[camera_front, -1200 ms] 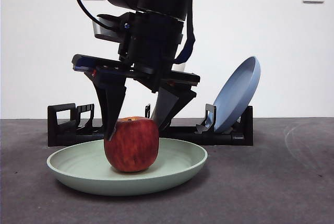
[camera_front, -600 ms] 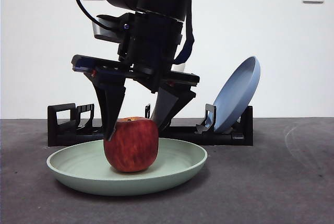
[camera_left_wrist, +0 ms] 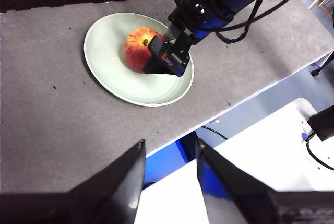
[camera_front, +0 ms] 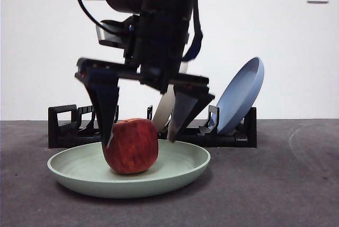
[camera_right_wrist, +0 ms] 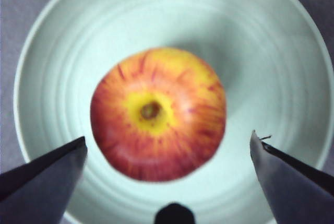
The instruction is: Take the green plate from the plate rack,put the plate on the table,take the apple from the table,put the apple in the plate
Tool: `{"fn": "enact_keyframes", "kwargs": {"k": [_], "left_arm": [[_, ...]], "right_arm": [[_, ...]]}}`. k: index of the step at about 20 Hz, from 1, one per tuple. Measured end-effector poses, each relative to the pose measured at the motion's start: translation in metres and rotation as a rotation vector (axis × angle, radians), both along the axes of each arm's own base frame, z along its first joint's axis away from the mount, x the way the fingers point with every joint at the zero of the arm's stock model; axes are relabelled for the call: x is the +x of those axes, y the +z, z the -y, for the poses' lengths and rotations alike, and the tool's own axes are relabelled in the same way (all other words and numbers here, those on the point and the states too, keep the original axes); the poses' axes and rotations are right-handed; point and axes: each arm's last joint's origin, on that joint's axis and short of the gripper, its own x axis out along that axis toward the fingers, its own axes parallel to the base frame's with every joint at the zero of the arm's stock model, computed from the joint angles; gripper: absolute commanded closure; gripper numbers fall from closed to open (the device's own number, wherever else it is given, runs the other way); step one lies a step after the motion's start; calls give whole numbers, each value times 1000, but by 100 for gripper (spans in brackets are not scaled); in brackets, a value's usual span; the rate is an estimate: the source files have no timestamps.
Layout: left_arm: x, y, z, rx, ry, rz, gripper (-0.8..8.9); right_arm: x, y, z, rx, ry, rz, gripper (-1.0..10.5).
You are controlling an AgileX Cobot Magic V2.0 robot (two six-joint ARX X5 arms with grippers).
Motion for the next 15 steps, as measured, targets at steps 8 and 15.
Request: {"fn": "enact_keyframes", "kwargs": {"k": [8, 15], "left_arm": [[1, 5, 3, -48, -2, 31, 656], [4, 13, 7, -118, -16, 95, 657]], "right_arm": [[-2, 65, 1, -50, 25, -50, 318], [-31, 146, 36, 58, 64, 29, 318]]}}
